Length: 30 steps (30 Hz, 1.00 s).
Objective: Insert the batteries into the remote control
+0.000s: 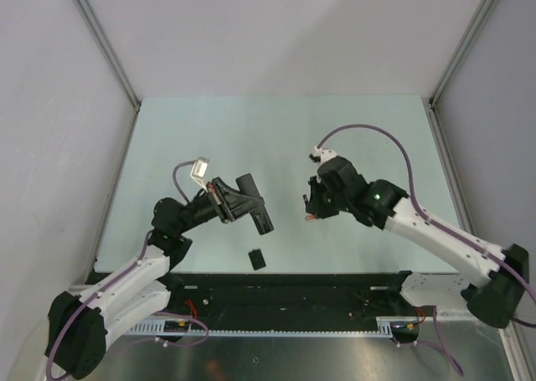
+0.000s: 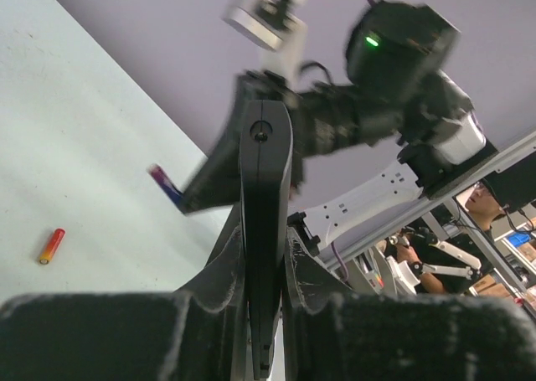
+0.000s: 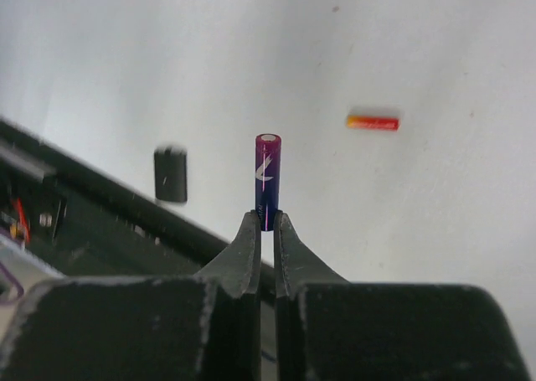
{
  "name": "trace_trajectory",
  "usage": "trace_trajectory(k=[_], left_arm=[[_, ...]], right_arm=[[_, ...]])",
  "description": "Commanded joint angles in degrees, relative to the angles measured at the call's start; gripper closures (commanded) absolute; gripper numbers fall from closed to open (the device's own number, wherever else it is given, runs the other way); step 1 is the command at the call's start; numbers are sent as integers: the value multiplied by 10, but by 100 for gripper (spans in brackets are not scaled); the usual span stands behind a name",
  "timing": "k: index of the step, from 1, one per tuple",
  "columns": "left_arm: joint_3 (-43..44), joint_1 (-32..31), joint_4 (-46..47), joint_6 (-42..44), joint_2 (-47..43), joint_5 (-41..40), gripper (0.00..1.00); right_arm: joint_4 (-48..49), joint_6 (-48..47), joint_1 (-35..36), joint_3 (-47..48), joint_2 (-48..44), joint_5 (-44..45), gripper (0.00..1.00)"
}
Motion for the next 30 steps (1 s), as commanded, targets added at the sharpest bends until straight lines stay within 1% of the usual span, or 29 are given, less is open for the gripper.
trace_trajectory(k=[1, 2, 5, 6, 9, 11, 16, 20, 30], left_arm=[[-22, 7, 15, -3, -29, 0, 100], [-23, 8, 13, -7, -35, -6, 100], [-24, 8, 3, -14, -44, -9, 100], [-24, 8, 2, -14, -45, -11, 100], [-23, 9, -8, -13, -55, -12, 100], [-24, 10, -17, -7, -61, -11, 100], [-26, 9, -35, 0, -67, -13, 100], [-25, 9, -38, 1, -63, -13, 100], [-24, 9, -46, 10, -57, -13, 100]], right_arm=[[79, 47, -72, -6, 73, -34, 100], [92, 54, -91, -6, 105, -35, 100], [115, 67, -109, -5, 155, -17, 100], [121, 70, -122, -4, 190, -16, 100], [141, 88, -142, -5, 248, -16, 100], [157, 92, -145, -2, 271, -2, 100], [156, 87, -157, 24, 344, 9, 100], [152, 79, -157, 41, 368, 14, 100], [143, 74, -159, 45, 383, 8, 100]])
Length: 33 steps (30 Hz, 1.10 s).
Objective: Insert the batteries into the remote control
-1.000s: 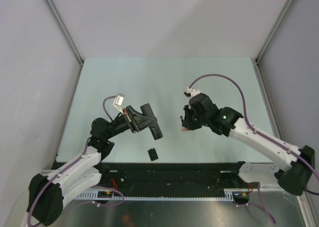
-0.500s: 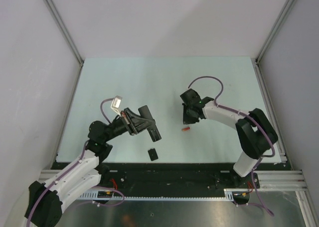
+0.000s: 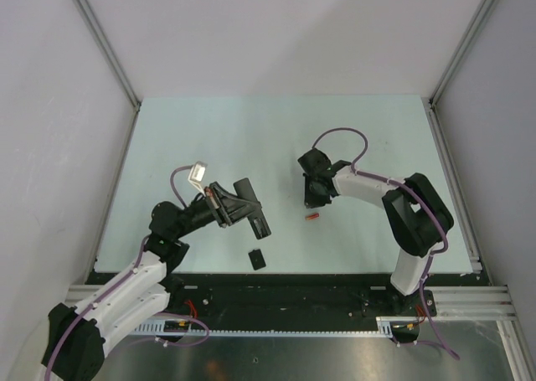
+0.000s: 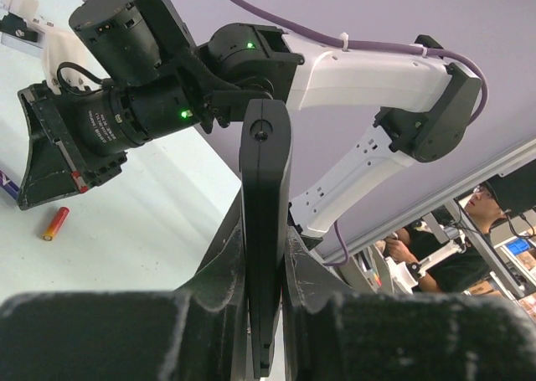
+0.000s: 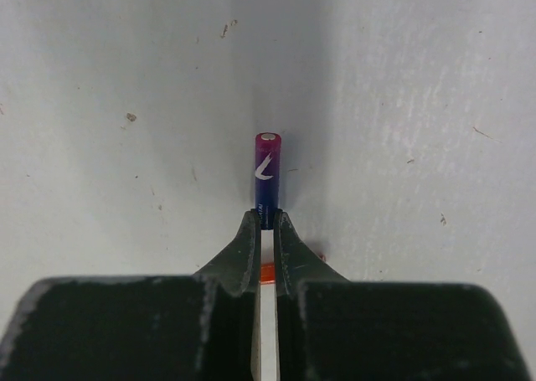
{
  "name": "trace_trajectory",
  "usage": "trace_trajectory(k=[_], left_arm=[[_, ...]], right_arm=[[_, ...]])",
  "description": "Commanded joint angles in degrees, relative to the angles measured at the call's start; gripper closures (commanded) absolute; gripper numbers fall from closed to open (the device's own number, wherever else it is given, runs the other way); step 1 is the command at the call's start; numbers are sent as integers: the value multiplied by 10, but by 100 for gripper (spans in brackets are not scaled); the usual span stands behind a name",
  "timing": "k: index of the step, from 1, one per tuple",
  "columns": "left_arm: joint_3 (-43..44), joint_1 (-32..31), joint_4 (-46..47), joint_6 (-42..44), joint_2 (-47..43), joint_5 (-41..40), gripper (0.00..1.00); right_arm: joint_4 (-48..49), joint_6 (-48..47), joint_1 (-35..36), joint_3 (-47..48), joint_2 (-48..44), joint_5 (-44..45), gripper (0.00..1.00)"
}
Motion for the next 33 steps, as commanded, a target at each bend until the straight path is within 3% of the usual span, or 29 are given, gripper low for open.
trace_trajectory(k=[1, 13, 24, 33], left_arm=[[1, 3, 7, 14, 1, -6, 100], [3, 3, 0, 17, 2, -6, 100], [2, 4, -13, 24, -6, -7, 99], [-13, 4, -19, 26, -7, -21, 100]], right_arm=[[1, -2, -3, 19, 12, 6, 100], [-10, 4, -4, 19, -6, 6, 60], [-70, 12, 15, 13, -125, 35, 54], [-7, 84, 25, -135, -224, 59, 58]])
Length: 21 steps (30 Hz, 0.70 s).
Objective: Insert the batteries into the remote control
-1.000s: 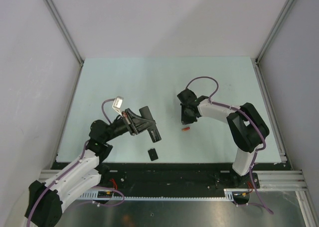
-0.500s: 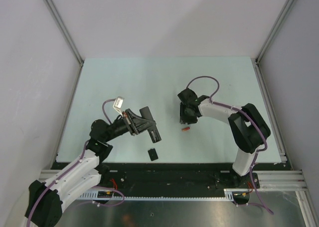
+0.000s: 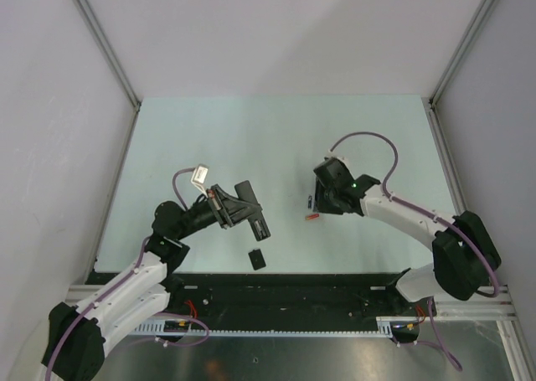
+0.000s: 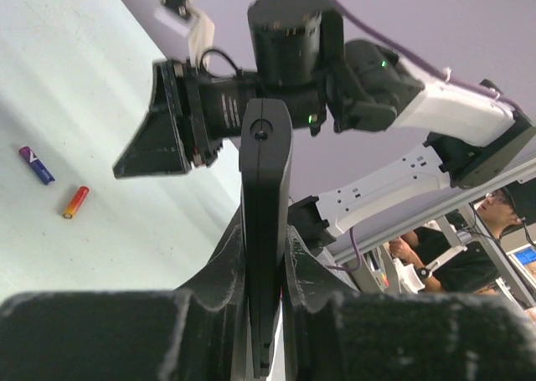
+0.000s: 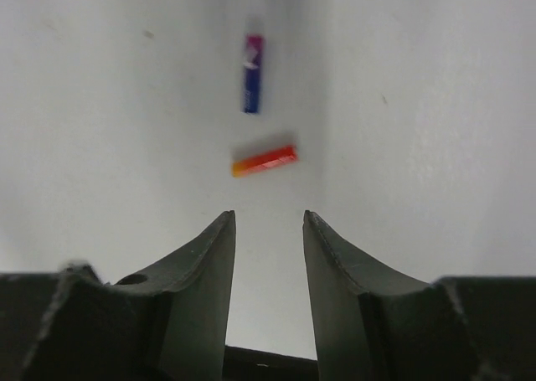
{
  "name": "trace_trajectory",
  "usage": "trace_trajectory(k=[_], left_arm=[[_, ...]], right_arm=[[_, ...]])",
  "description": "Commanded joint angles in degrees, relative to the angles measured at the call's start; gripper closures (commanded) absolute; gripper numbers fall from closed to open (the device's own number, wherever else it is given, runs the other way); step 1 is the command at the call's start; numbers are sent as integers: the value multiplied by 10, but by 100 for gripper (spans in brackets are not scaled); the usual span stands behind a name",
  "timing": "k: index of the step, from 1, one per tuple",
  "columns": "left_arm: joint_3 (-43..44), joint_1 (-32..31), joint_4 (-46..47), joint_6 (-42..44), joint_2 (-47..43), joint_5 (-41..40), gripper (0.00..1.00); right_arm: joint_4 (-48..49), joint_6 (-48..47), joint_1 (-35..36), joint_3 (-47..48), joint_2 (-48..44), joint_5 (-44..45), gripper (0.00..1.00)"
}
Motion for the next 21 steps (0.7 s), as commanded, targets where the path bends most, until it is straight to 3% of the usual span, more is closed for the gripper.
trace_trajectory(k=[1, 8, 15, 21], left_arm=[[-3, 4, 7, 12, -9, -15, 100], [-6, 4, 2, 14, -12, -18, 100], [-21, 4, -15, 25, -25, -28, 100], [-41, 4, -20, 27, -8, -54, 100]], right_arm=[[29, 58, -2, -65, -28, 19, 59], [73, 145, 7, -112, -43, 16, 60], [41, 131, -4, -139, -105, 59, 60], [62, 133, -38, -219, -172, 38, 61]])
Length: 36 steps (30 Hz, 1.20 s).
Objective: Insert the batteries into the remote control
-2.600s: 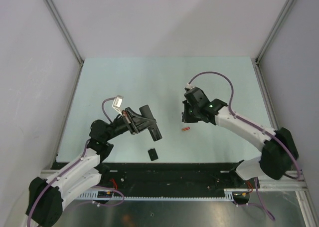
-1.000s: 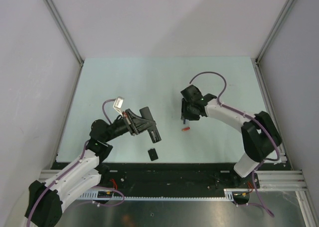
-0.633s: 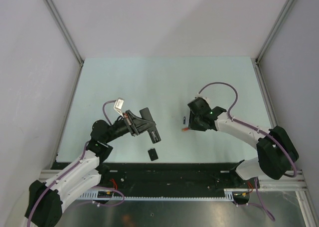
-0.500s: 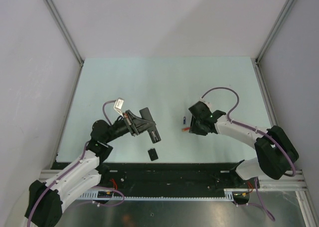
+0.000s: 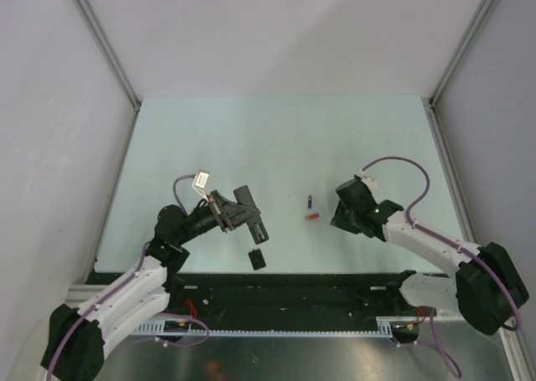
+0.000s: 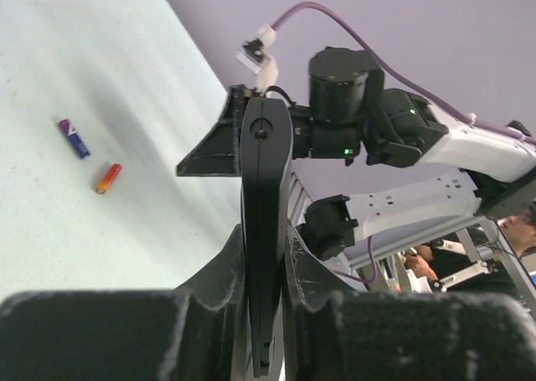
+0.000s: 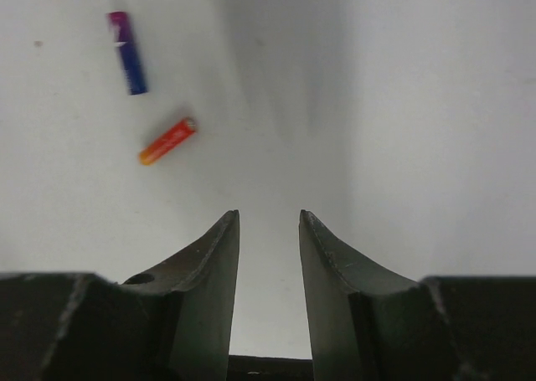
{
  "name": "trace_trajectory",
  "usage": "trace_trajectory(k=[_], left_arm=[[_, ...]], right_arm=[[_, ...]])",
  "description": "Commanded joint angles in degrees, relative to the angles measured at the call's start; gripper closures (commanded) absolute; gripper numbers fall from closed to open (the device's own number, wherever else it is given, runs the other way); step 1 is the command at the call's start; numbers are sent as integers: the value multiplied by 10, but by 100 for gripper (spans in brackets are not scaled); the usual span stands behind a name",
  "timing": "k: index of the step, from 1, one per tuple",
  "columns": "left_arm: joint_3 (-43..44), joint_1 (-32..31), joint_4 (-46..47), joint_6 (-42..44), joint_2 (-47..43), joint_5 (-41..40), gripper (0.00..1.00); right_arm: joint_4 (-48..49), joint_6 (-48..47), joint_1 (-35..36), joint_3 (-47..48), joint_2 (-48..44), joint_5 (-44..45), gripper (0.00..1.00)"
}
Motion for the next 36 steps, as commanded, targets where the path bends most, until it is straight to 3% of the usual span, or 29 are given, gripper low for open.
trace_trajectory(k=[1, 10, 18, 22, 28, 36], left_arm=[[-13, 4, 4, 19, 12, -27, 100], [-11, 4, 4, 27, 59, -21, 100], [-24, 4, 5, 34, 15, -48, 100], [-25, 5, 10, 39, 8, -41, 100], [-22, 5, 23, 39, 7, -26, 100], [-20, 5, 27, 32, -3, -12, 100]], right_arm=[[15, 8, -19, -36, -31, 9, 62], [45, -2, -37, -62, -23, 7, 59], [94, -45, -75, -91, -26, -91, 58], [110, -46, -83, -106, -53, -107, 41], [111, -49, -92, -106, -47, -114, 32], [111, -48, -93, -106, -54, -115, 36]])
